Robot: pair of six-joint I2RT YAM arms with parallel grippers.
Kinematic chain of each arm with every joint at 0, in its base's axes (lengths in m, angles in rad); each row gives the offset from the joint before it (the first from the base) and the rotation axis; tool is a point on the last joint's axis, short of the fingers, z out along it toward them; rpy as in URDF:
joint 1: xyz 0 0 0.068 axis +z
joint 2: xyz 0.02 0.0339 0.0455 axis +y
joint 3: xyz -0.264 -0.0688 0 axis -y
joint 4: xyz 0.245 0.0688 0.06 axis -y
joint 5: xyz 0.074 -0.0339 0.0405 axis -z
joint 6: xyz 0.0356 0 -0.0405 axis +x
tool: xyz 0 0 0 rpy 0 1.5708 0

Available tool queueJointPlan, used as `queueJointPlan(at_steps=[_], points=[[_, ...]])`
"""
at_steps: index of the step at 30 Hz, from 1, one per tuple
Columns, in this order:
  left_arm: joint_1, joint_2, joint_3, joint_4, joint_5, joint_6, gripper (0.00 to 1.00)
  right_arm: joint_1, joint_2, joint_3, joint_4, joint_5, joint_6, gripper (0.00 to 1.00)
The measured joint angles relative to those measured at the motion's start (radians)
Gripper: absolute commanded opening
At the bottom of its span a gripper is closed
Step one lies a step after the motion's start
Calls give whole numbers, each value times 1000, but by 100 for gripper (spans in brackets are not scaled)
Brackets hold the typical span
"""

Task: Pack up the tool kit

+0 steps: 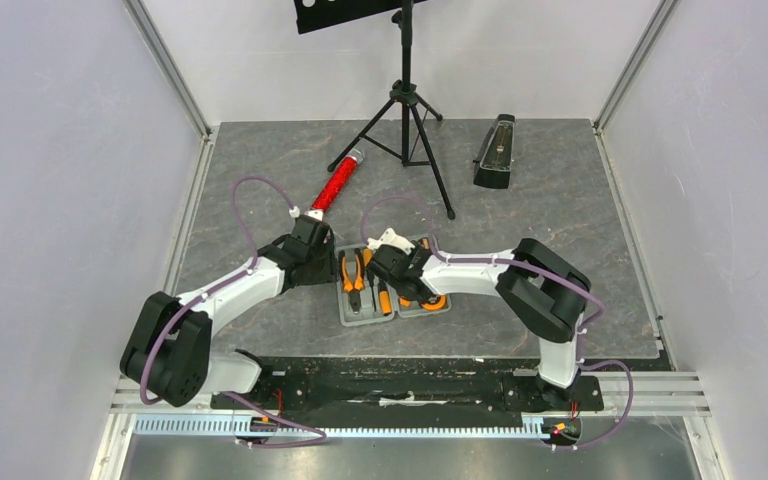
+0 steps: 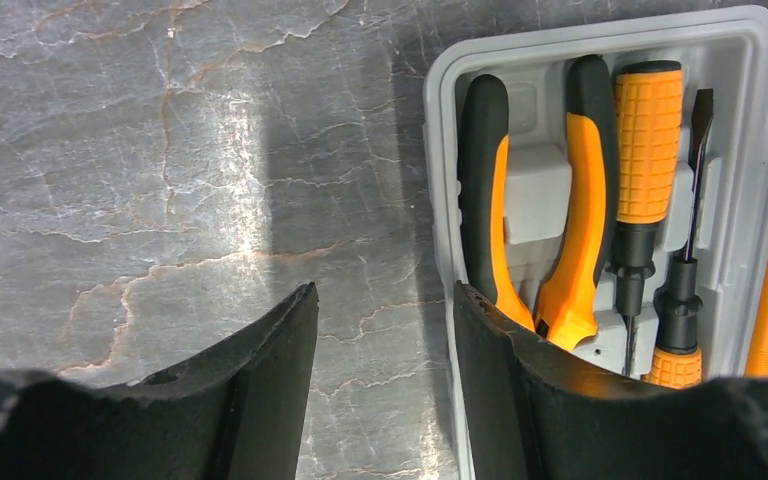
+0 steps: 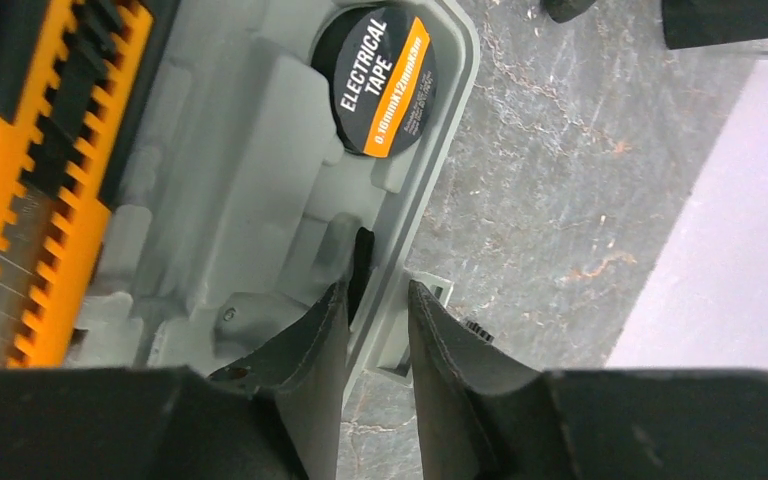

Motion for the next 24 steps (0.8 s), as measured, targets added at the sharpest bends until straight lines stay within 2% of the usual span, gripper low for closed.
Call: queueJointPlan(at_steps=[5, 8, 24], points=[[0, 0, -9, 8, 0, -4, 58, 20, 43, 14, -34, 82, 11, 14], [0, 0, -10, 8, 0, -4, 58, 21, 44, 14, -54, 94, 21, 0], [0, 0, -11, 8, 0, -4, 58, 24, -29, 14, -69, 109, 15, 0]])
